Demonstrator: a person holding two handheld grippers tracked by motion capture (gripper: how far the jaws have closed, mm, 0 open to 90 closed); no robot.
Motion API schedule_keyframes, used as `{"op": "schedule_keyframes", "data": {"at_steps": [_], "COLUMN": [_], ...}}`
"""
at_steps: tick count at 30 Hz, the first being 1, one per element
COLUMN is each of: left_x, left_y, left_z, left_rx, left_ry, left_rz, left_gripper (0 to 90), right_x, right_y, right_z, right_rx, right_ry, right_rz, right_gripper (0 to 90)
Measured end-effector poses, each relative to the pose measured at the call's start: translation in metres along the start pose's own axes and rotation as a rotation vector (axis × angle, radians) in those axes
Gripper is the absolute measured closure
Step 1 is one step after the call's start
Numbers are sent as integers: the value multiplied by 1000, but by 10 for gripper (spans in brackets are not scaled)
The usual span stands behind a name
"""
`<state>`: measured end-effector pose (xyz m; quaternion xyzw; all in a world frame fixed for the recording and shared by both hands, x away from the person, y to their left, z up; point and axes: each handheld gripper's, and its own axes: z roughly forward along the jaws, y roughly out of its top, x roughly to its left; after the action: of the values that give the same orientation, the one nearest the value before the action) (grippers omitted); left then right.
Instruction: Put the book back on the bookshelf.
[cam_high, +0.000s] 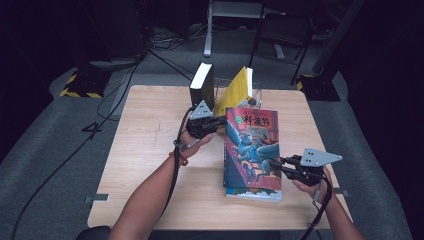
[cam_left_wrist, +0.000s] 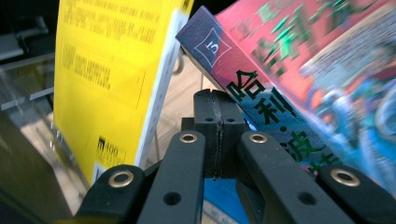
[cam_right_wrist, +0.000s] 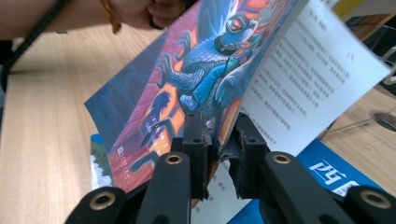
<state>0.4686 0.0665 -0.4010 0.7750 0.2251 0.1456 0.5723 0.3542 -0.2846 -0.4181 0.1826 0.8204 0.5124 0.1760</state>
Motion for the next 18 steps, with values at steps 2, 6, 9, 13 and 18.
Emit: {"op": "schedule_keyframes", "data": {"at_steps": [2, 6, 9, 13, 18], "left_x": [-3, -6, -8, -10, -11], "left_y": [6, 15, 21, 24, 29], "left_z": [-3, -8, -8, -6, -7], "left_rx": [-9, -9, -14, -22, -40], "left_ry": [6, 4, -6, -21, -38], "left_rz": [10, 29, 30, 36, 37], "left_gripper": [893, 894, 894, 894, 894], "right_x": [-1, -3, -6, -7, -7], "right_y": [0, 1, -1, -4, -4], "right_z": [1, 1, 2, 4, 3], "right_rx": [-4, -4, -8, 1, -14], "right_ry": [-15, -56, -62, -70, -68], "right_rz": [1, -2, 13, 13, -1], "right_gripper": [782, 801, 809, 809, 809]}}
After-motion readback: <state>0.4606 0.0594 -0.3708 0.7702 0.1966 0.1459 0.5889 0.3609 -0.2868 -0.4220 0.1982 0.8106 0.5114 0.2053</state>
